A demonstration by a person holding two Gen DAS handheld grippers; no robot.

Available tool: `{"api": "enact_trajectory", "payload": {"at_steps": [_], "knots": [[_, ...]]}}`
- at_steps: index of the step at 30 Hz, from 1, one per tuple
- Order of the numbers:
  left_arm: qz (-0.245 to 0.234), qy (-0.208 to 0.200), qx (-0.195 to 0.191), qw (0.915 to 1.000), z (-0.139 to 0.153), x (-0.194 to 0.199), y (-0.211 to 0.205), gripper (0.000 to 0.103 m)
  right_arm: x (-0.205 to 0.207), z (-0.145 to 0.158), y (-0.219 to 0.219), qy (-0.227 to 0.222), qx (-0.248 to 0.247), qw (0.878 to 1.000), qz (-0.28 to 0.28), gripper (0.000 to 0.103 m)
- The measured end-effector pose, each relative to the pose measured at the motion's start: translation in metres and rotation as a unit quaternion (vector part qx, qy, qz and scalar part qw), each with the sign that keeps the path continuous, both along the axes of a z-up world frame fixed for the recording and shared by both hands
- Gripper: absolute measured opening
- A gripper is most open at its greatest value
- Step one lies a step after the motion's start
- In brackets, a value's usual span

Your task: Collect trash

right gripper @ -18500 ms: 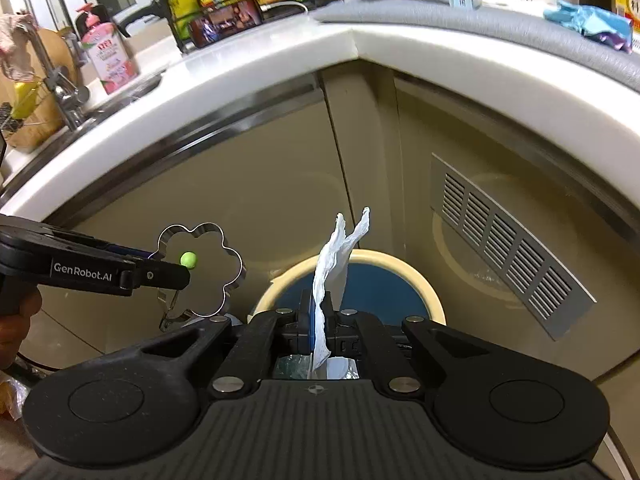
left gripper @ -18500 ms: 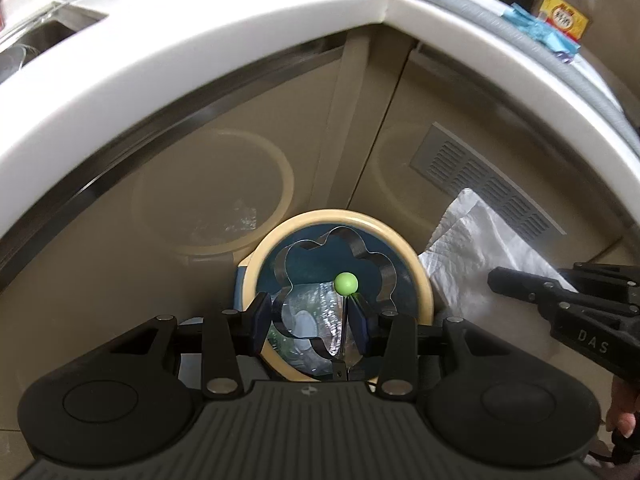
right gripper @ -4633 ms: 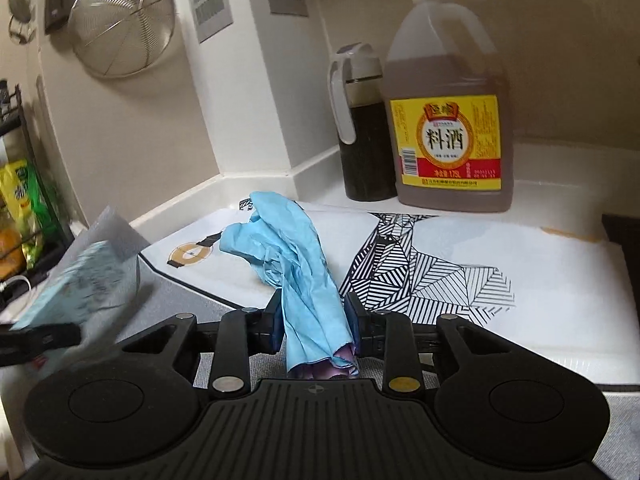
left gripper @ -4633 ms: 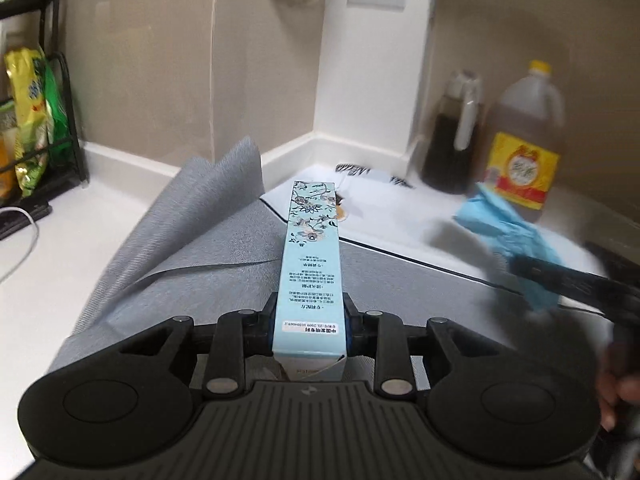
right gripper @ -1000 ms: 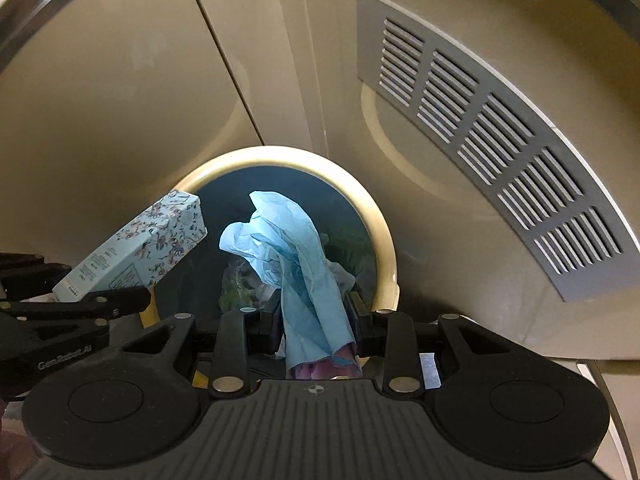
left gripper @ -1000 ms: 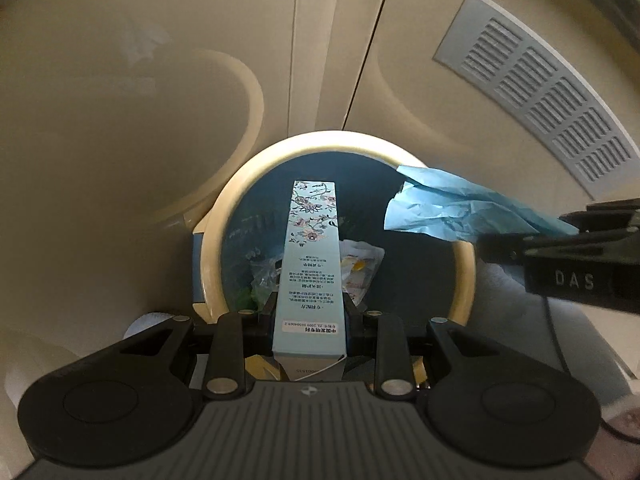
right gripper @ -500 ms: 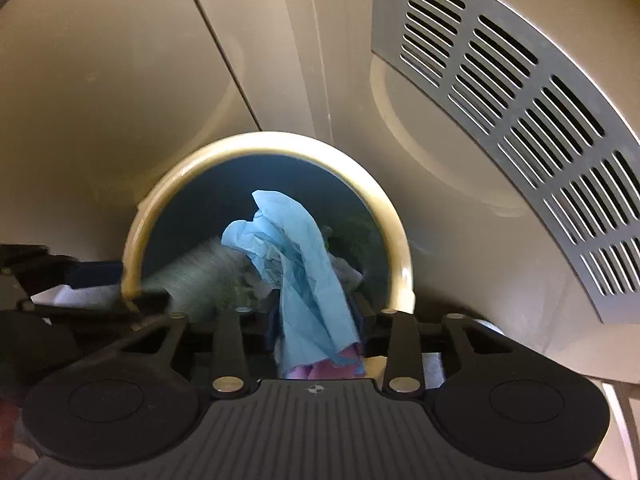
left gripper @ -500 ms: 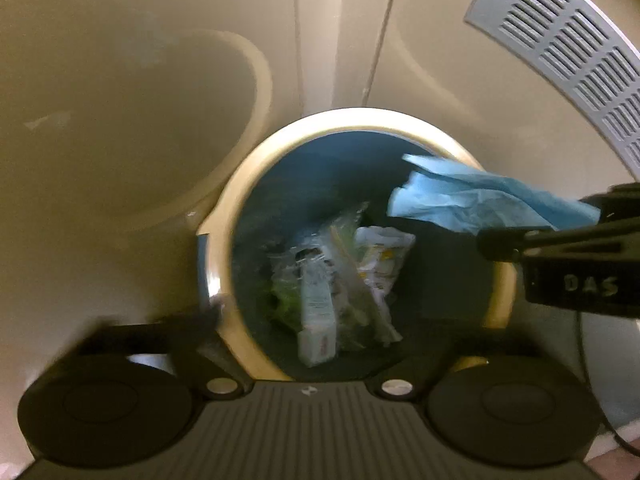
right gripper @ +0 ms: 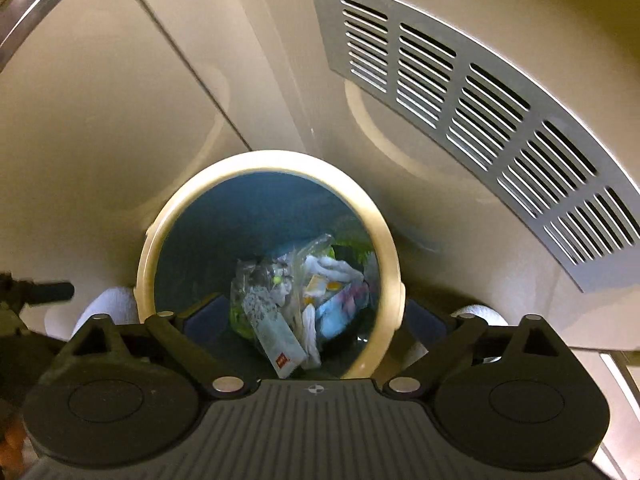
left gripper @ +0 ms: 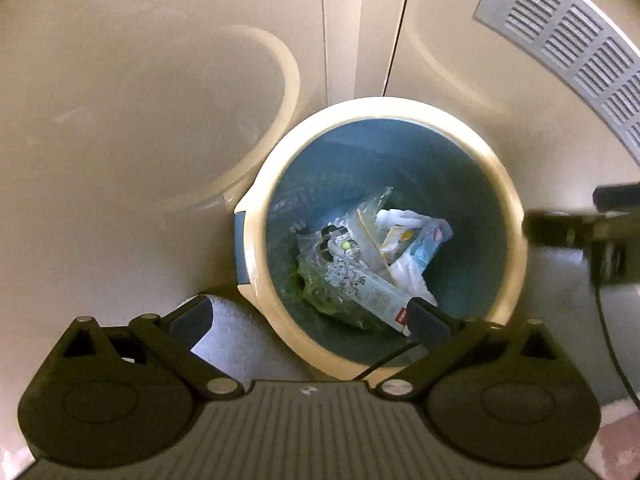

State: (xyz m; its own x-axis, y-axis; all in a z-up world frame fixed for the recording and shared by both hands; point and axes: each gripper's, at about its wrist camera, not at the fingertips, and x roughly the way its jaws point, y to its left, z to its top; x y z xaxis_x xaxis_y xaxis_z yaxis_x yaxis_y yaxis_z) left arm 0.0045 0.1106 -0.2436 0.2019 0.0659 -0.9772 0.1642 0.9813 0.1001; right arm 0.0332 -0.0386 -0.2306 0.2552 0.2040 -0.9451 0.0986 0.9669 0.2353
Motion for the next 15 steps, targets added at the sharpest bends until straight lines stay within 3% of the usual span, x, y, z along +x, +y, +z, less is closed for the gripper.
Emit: {"api": "enact_trajectory", "payload": {"at_steps": [6,15], "knots": [[-0.004,-0.029,0.027,0.9992,0.025,-0.024,0.0,0.103,-0.026,0.017,0.024,-0.02,-0.032,0.997,0.07,0.103],[-0.024,-0.097,0.032,0.9945,0.079,-0.075,-0.002,0.103,-0.059,0.063,0.014,-0.09,-0.044,0.993,0.064,0.103]]}}
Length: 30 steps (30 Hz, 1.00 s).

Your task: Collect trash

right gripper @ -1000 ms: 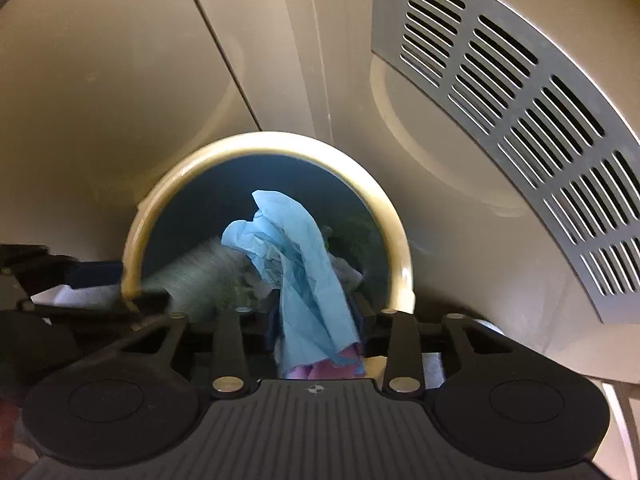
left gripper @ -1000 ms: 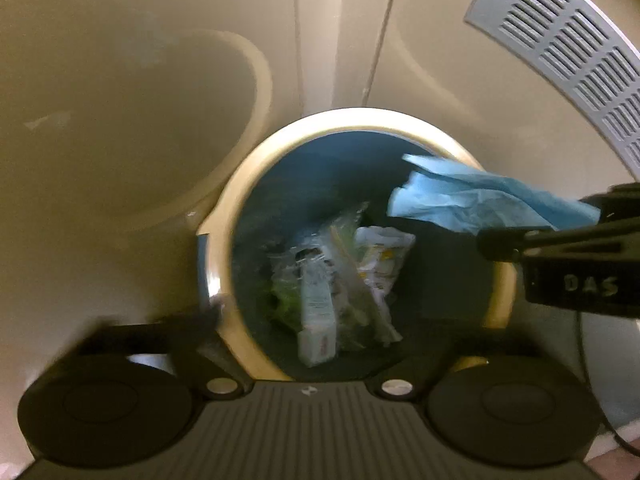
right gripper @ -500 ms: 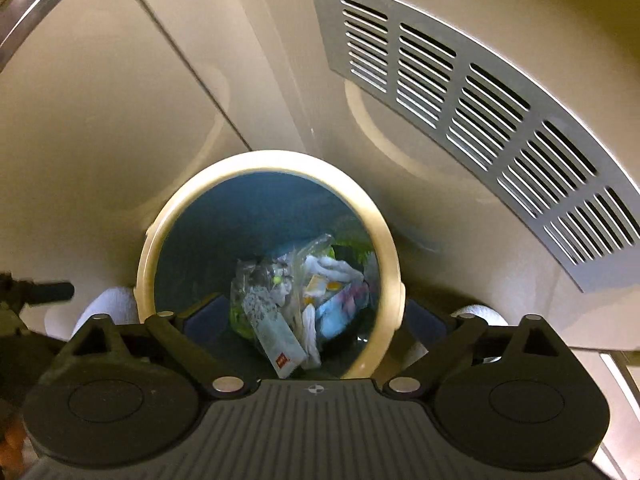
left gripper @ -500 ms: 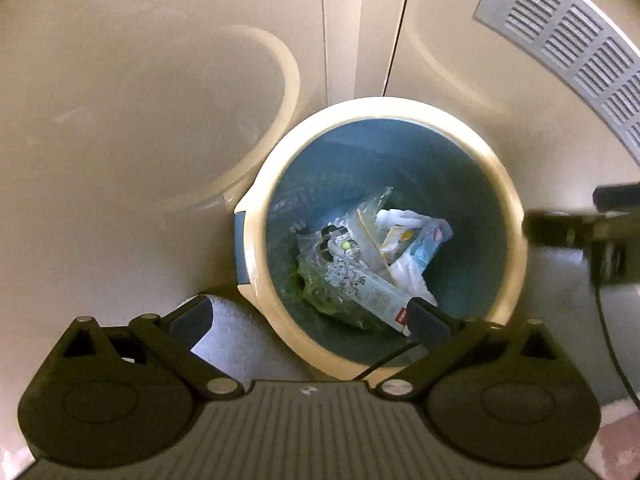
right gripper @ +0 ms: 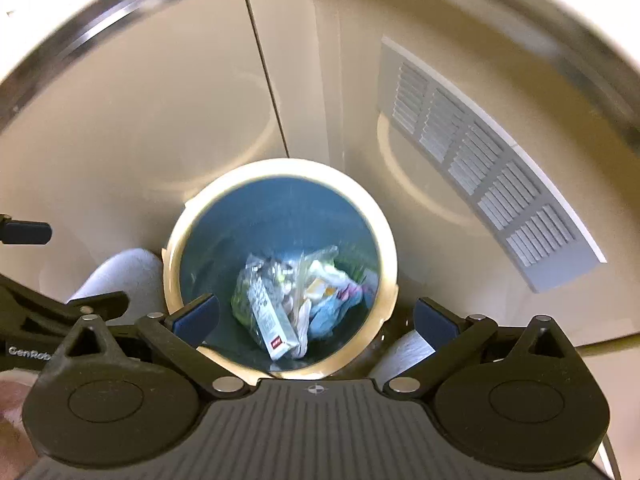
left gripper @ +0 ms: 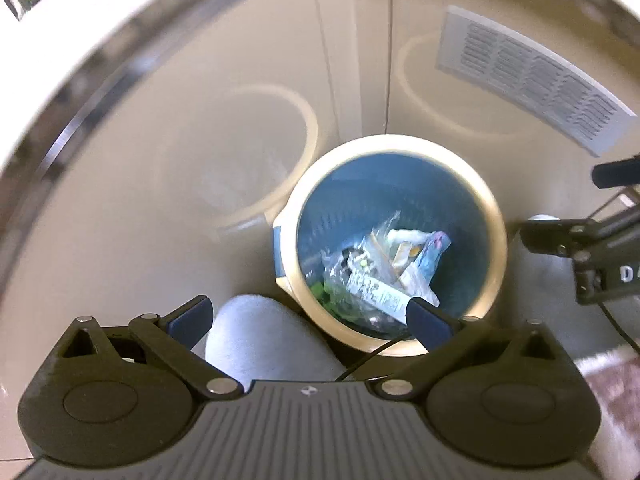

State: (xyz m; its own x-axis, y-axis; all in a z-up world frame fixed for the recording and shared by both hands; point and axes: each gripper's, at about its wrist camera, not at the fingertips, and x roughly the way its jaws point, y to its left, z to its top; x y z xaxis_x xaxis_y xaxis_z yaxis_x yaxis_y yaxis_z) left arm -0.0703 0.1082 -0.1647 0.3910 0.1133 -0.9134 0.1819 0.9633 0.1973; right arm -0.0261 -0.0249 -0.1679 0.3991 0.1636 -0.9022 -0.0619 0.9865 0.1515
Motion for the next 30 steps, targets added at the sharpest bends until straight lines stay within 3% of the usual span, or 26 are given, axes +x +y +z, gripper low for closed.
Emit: {"api": "enact_trajectory", "payload": {"at_steps": [5,11,21,26,30], "knots": [[-0.015,-0.046,-0.001,0.9988,0.027,-0.024,-0.006,0.103,-0.022,0.015,-0.006,-0.017,-0.006,1.0,0.007,0.103],[0.012,-0.102,0.008,0.9947,0.058,-0.04,-0.008,0.103,-0.042,0.032,-0.009,-0.046,-0.003,0.999,0.008,0.103],[-0.022,-0.146,0.013,0.989,0.093,-0.057,-0.017,0.103,-0.06,0.082,-0.035,-0.108,0.04,0.993,-0.03,0.103],[-0.027,-0.178,-0.001,0.9837,0.113,-0.065,-0.018,0.103,-0.073,0.111,-0.047,-0.183,0.064,0.979,-0.064,0.103],[-0.028,-0.219,0.006,0.9752,0.14,-0.076,-0.02,0.103,-0.09,0.142,-0.055,-0.277,0.085,0.956,-0.046,0.103]]}}
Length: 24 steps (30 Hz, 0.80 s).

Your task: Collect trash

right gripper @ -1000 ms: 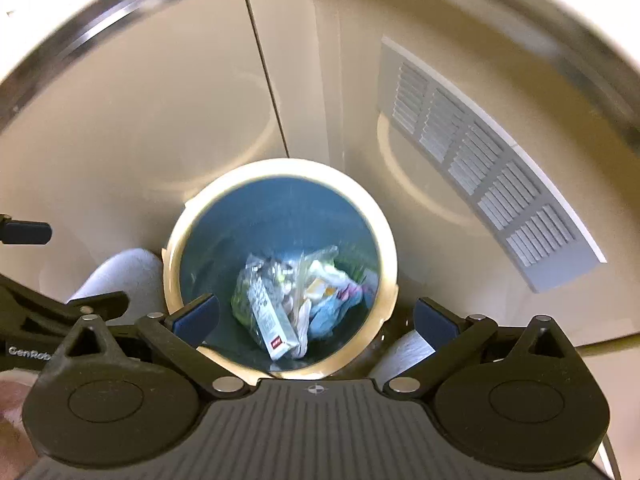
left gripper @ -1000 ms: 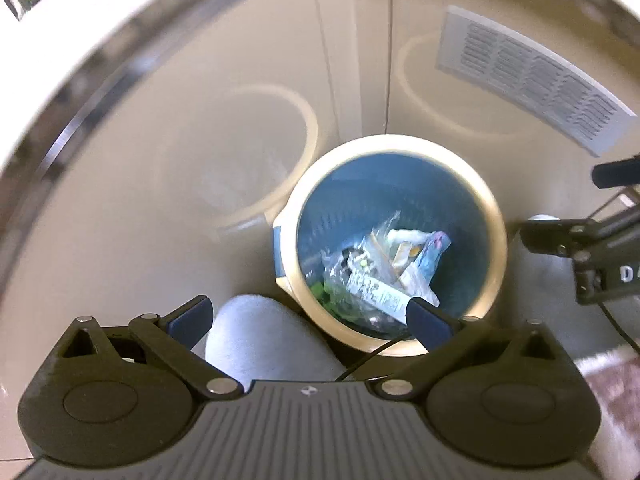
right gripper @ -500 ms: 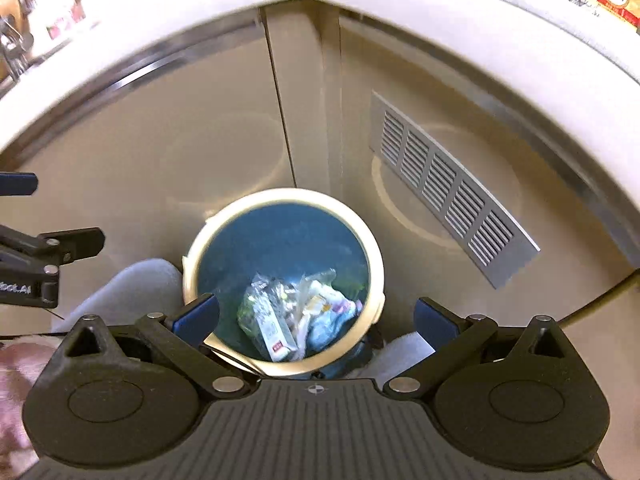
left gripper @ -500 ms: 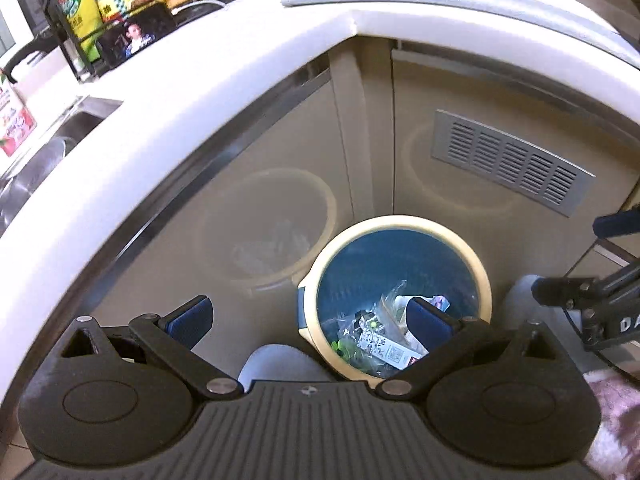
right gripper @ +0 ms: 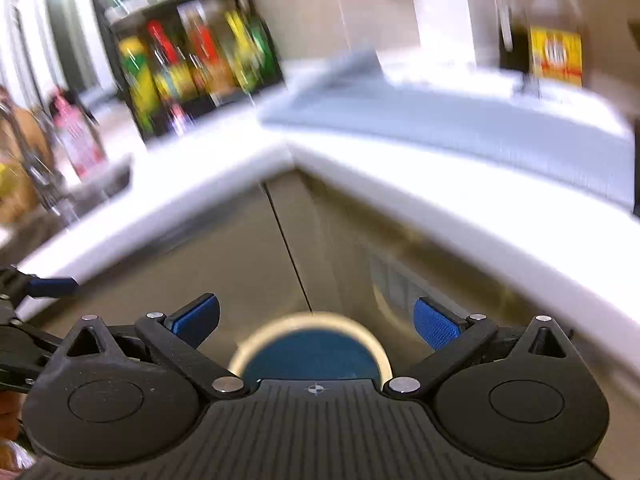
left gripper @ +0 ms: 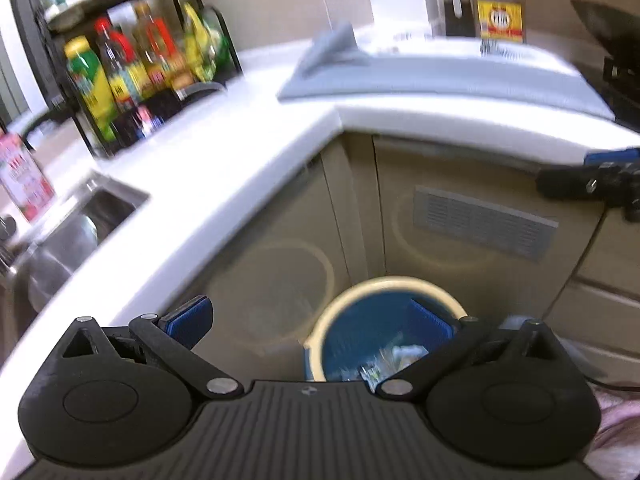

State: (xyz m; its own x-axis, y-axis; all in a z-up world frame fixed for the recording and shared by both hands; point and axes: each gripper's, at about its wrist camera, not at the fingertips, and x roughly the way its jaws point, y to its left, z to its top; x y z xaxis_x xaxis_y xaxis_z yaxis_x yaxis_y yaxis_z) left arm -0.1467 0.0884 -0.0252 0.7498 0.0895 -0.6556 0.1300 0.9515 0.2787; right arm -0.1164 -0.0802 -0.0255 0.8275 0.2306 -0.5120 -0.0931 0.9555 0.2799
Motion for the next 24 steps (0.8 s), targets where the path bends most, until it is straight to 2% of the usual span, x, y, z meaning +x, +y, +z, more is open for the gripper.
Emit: {"api": "enact_trajectory", "payload": {"at_steps": [3,5,6,7,11,15,18,21,24], "knots": [[-0.018,-0.028,0.008,0.9994,0.018,-0.01,-0.004,0.103,-0.017,0.011,-0.005,-0.109,-0.024,0.994,0.008,0.103],[-0.021,-0.026,0.012,0.9994,0.022,-0.008,-0.004,0.103,-0.025,0.012,-0.005,-0.159,-0.037,0.987,0.013,0.103],[-0.013,-0.023,0.009,0.9996,0.02,-0.004,-0.003,0.103,-0.025,0.012,-0.006,-0.166,-0.041,0.985,0.017,0.103],[0.001,-0.013,0.004,0.9999,0.016,0.002,-0.001,0.103,-0.021,0.011,-0.005,-0.156,-0.043,0.987,0.018,0.103],[0.047,0.061,-0.016,0.9969,-0.015,0.028,0.008,0.103,0.004,-0.006,0.003,-0.055,-0.049,0.997,0.015,0.103],[0.077,0.12,-0.029,0.9893,-0.049,0.042,0.017,0.103,0.015,-0.034,0.023,0.028,-0.075,0.997,0.016,0.103],[0.092,0.173,-0.055,0.9791,-0.072,0.053,0.024,0.103,0.027,-0.057,0.035,0.101,-0.078,0.992,0.016,0.103],[0.113,0.202,-0.058,0.9712,-0.092,0.059,0.031,0.103,0.033,-0.075,0.046,0.144,-0.079,0.986,0.03,0.103],[0.125,0.214,-0.052,0.9674,-0.103,0.06,0.034,0.103,0.034,-0.084,0.055,0.158,-0.091,0.982,0.045,0.103]]}}
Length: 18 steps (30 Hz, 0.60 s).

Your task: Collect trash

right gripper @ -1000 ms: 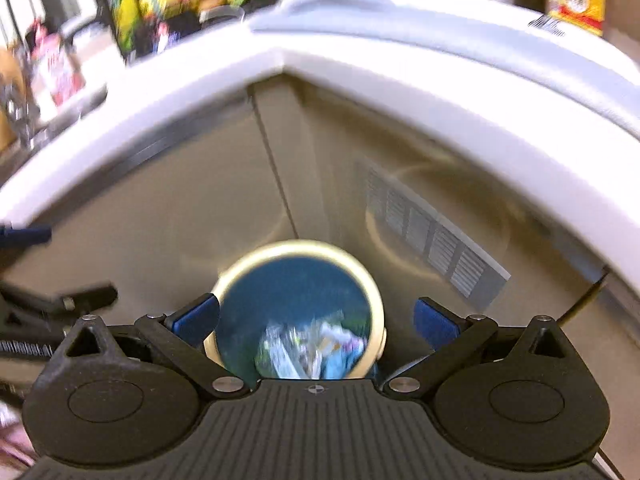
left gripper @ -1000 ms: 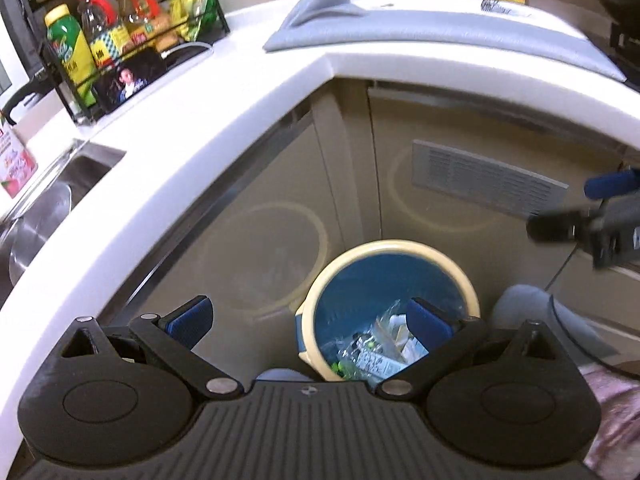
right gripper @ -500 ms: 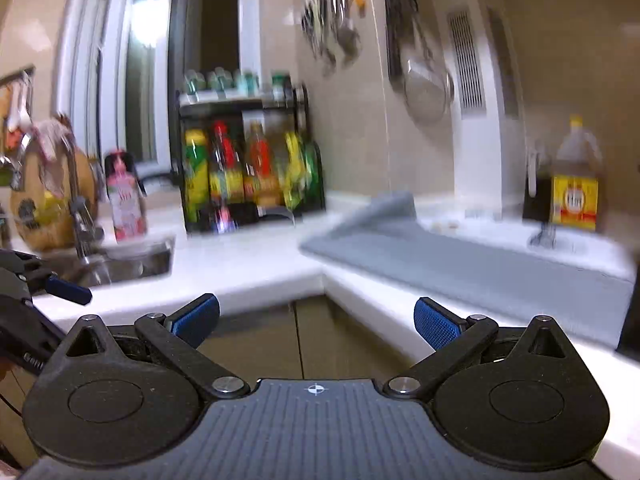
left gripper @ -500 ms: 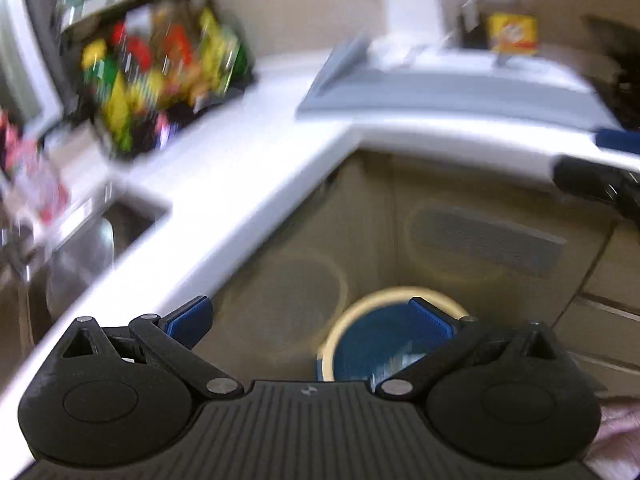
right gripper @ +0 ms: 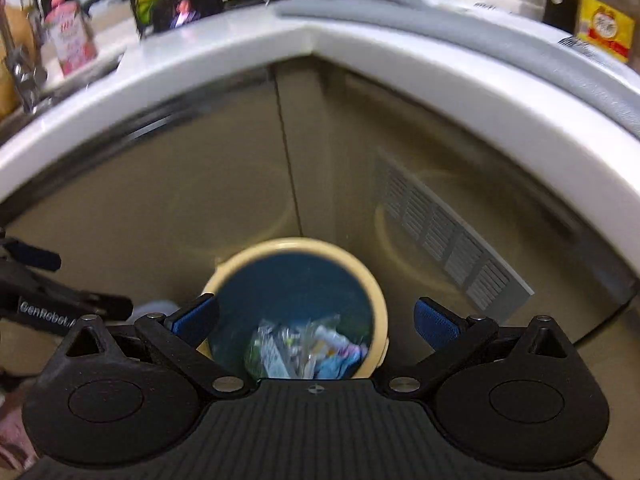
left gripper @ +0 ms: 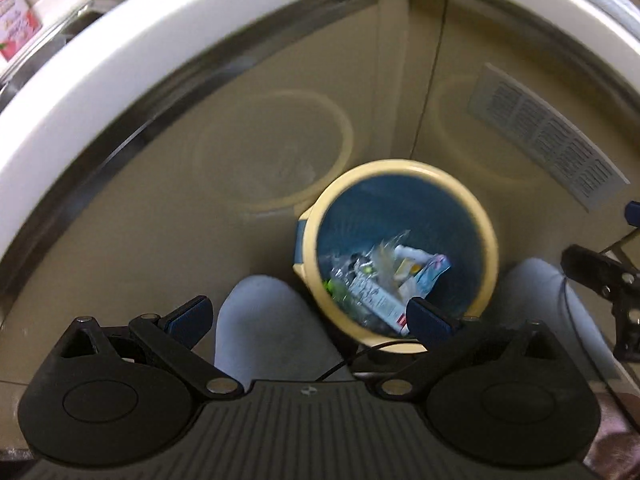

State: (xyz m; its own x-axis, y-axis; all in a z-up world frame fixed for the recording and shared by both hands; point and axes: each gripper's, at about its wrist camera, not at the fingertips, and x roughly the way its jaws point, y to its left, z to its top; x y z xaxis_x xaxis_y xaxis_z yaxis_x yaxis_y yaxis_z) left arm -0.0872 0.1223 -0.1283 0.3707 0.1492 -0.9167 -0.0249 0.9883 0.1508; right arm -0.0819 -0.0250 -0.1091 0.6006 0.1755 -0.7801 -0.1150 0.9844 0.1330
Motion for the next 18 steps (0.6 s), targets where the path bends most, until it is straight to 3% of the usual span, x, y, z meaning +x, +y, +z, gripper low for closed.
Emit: {"api": "enact_trajectory", "payload": {"at_steps": [11,18], "knots": [[-0.016,0.029,-0.003,0.9994,-0.017,0.005,0.003,0.103,0.017,-0.029,0.006,0.062,-0.01,0.998,-0.009,0.103],[-0.029,0.033,0.006,0.999,-0.02,0.005,-0.004,0.103,0.021,-0.038,0.005,0.077,-0.013,0.997,-0.019,0.103]]}}
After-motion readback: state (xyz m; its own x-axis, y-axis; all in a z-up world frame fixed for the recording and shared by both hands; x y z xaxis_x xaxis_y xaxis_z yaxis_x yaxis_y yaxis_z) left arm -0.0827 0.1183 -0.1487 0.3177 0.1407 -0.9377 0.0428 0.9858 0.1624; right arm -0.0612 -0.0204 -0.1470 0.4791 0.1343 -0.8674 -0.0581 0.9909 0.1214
